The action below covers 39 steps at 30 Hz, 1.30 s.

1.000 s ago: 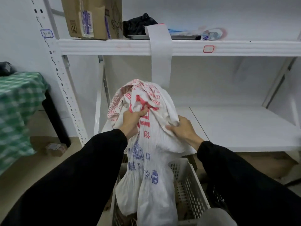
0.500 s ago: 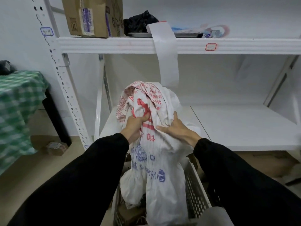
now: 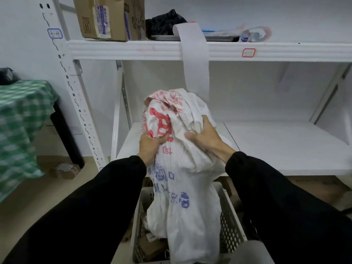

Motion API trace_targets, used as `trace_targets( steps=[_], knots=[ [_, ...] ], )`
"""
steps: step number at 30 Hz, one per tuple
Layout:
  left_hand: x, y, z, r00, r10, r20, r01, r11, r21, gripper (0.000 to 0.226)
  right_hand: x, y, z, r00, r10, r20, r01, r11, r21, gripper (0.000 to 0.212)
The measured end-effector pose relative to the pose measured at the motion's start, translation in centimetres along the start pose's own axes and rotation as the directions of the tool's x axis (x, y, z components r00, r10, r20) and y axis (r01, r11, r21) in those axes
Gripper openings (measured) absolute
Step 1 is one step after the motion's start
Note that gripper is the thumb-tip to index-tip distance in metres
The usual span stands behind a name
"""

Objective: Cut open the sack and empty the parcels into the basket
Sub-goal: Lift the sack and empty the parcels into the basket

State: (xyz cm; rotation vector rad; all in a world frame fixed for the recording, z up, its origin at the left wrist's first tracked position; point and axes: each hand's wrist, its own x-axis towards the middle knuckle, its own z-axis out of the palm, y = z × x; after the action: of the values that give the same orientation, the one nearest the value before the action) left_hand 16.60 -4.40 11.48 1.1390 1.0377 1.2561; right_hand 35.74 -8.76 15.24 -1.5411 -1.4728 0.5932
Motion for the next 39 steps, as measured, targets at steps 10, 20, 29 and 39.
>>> trace_targets(
  steps=[10,20,29,39],
  knots=[
    [-0.6,0.1,-1.1,0.989,-0.128,0.074,0.131,0.991,-0.033,0.024,-0.2,2.1,-2.0,0.910,0.109,-0.401,-0.085,0.993,0.076,0.010],
    [0.2,-1.4,-1.8,0.997,-0.067,-0.026,0.066,0.997,-0.036,0.030,-1.1,4.3,-2.2,0.986,0.117,-0.117,-0.146,0.949,-0.280,0.011],
    [1.0,-0.5,-1.5,0.974,-0.187,-0.126,0.144,0.946,-0.291,0.025,-0.7,4.4,-1.8,0.910,0.388,-0.145,-0.414,0.852,-0.321,0.071],
    [0.5,0.5,-2.8,0.998,-0.047,0.044,0.037,0.977,0.208,0.018,-0.5,3.9,-2.4,0.832,0.317,-0.455,-0.282,0.948,0.146,0.014]
  ],
)
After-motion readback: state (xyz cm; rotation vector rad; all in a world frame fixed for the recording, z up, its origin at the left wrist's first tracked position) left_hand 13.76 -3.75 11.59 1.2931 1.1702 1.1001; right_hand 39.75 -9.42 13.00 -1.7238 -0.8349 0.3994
